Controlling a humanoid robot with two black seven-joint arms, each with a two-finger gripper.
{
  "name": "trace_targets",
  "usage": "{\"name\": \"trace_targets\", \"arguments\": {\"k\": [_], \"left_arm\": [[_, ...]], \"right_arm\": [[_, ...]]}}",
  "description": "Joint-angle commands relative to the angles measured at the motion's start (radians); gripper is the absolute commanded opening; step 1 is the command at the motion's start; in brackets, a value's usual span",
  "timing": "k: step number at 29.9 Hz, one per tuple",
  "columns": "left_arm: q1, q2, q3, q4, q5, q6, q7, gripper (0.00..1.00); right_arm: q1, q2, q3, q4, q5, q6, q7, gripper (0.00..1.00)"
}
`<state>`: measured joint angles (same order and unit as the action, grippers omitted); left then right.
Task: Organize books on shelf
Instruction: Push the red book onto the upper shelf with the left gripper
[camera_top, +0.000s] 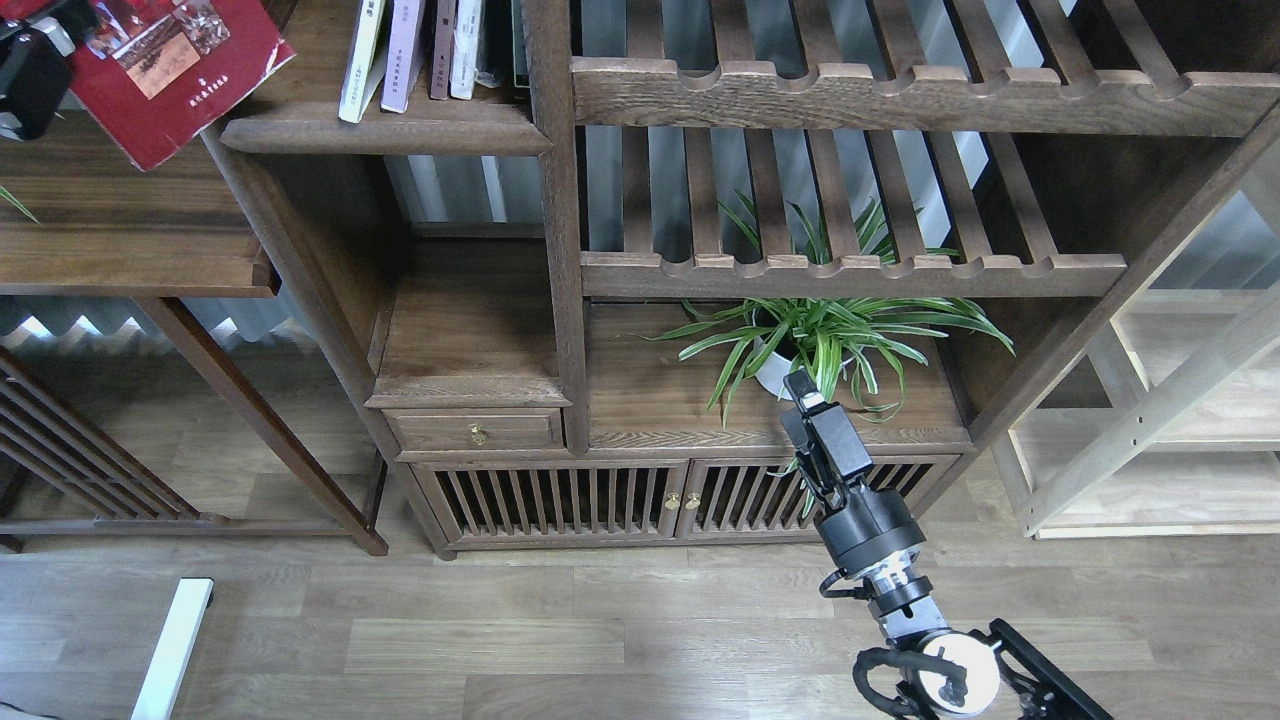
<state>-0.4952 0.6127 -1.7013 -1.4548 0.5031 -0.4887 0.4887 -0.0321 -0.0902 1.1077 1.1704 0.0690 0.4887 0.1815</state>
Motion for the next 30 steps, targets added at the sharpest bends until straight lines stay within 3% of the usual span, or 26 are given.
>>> {"name": "trace_targets", "arguments": {"k": [1, 8, 17, 30], "left_arm": [[-0.008, -0.005, 0.014, 0.017, 0.002, 0.0, 0.0, 0.03], [-0.086, -0.01, 0.109, 0.027, 0.011, 0.0, 0.0, 0.03], [-0.295, -0.01, 0.291, 0.131, 0.011, 0.0, 0.0, 0.03], [-0.214, 0.079, 0.255, 0.125, -0.037, 0.0, 0.0, 0.03]], "right_arm": [[0.0, 0.0, 0.0, 0.0, 0.0, 0.0, -0.001, 0.99], [0.0, 0.001, 0.0, 0.003, 0.0, 0.0, -0.001, 0.99], [-0.003, -0.006, 0.003, 0.015, 0.0, 0.0, 0.001, 0.99], [-0.008, -0.005, 0.023, 0.014, 0.0, 0.0, -0.001, 0.99]]}}
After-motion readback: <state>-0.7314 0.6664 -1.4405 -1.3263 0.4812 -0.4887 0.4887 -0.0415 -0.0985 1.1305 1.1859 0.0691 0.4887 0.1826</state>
